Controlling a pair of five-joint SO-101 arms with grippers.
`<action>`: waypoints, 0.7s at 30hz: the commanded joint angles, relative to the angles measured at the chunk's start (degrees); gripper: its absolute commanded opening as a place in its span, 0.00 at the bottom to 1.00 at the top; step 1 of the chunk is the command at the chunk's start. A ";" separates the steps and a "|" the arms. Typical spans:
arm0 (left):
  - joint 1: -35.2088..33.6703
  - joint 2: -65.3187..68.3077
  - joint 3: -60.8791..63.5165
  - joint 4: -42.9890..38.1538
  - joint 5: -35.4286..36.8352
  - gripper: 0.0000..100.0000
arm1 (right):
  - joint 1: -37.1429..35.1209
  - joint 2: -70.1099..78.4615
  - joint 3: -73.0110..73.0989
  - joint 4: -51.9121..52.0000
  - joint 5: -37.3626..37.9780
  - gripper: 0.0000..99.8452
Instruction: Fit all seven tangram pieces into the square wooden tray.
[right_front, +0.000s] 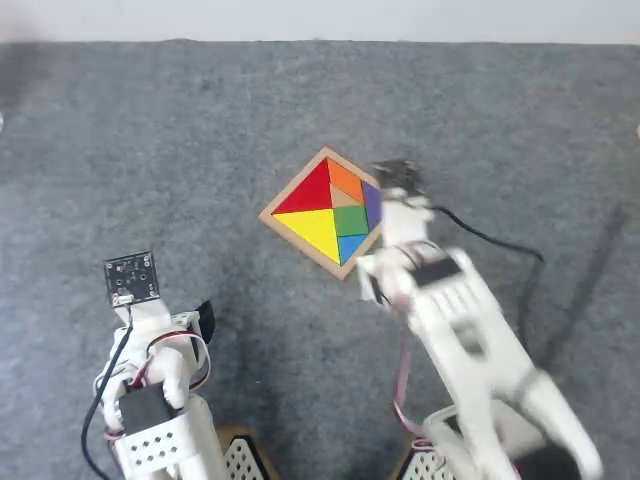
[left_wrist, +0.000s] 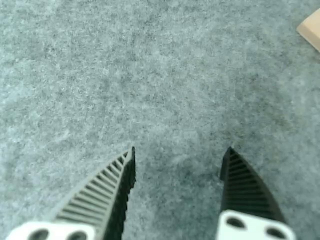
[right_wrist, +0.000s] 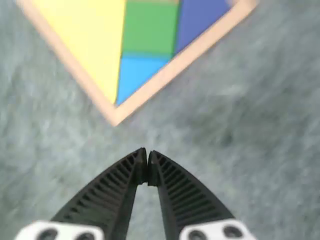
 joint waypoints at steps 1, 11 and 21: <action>-0.09 -1.14 -1.27 0.26 0.44 0.27 | 3.21 -18.95 15.12 -7.96 1.93 0.01; -0.09 -1.14 -1.27 0.26 0.44 0.27 | 16.75 -55.78 39.91 -5.67 7.47 0.01; -0.09 -1.14 -1.27 0.26 0.44 0.27 | 26.77 -68.62 39.21 10.77 12.31 0.01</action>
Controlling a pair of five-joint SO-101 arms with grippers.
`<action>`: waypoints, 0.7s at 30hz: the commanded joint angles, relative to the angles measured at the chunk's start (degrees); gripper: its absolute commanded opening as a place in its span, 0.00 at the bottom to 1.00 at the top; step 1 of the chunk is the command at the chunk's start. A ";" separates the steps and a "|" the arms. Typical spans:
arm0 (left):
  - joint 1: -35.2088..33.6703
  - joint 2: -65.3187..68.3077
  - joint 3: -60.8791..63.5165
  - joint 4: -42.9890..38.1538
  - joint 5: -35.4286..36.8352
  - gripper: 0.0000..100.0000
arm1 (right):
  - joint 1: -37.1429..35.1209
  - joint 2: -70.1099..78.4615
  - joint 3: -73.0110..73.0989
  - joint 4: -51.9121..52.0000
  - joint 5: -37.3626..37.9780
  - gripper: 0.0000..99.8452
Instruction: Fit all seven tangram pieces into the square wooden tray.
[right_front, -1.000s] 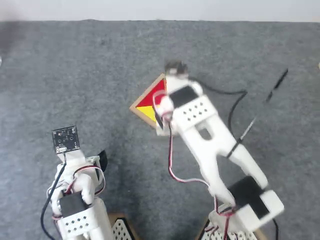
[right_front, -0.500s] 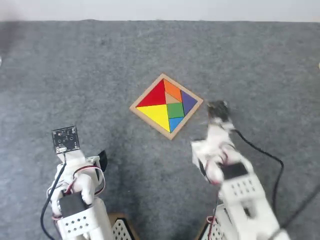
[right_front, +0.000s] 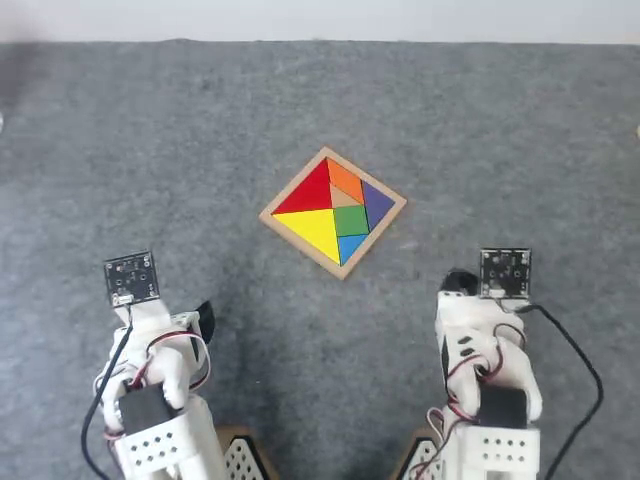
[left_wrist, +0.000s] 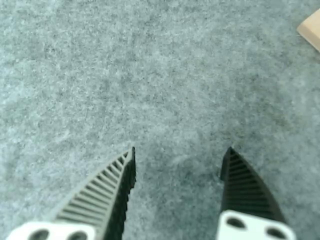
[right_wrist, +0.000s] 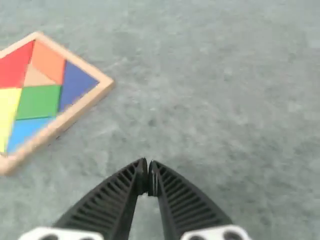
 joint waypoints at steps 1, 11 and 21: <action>-0.09 -1.14 -1.27 0.26 0.44 0.27 | 2.51 1.01 0.97 3.12 0.79 0.01; -0.09 -1.14 -1.27 0.26 0.44 0.27 | 3.03 1.80 1.05 4.97 0.79 0.01; -0.09 -1.14 -1.27 0.26 0.44 0.27 | 3.12 1.80 1.05 4.97 0.88 0.01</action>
